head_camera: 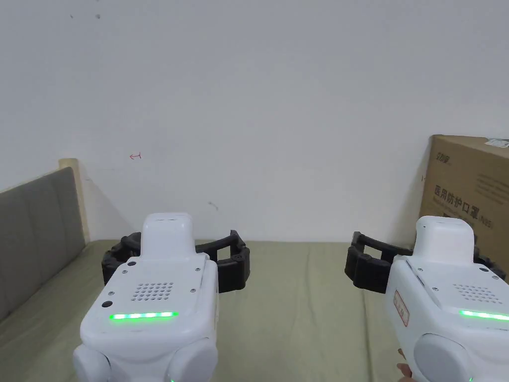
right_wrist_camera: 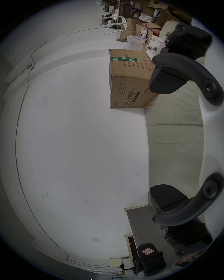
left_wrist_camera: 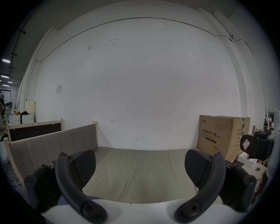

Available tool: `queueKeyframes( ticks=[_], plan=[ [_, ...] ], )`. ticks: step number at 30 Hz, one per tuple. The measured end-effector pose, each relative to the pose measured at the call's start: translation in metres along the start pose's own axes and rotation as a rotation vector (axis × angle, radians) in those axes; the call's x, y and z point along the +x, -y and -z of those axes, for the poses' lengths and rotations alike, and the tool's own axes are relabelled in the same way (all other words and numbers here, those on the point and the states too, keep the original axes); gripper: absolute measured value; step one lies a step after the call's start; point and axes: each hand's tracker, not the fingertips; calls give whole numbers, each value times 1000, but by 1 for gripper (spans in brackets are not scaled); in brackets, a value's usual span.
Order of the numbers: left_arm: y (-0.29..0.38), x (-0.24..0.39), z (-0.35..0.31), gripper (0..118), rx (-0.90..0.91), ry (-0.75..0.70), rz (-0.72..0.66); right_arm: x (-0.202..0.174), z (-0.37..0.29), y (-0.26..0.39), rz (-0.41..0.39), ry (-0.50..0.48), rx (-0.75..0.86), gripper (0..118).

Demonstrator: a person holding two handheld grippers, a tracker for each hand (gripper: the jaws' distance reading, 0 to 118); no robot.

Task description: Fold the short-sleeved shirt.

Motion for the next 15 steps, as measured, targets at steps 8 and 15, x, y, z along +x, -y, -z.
queueKeyframes(
  ticks=[8,15],
  plan=[
    [-1,-3,1,117,-4,-2,-4,0,1,1,34,-14,-3,117],
    [0,-5,4,117,-12,-1,-13,-3,3,3,7,-6,-7,117]
  ],
)
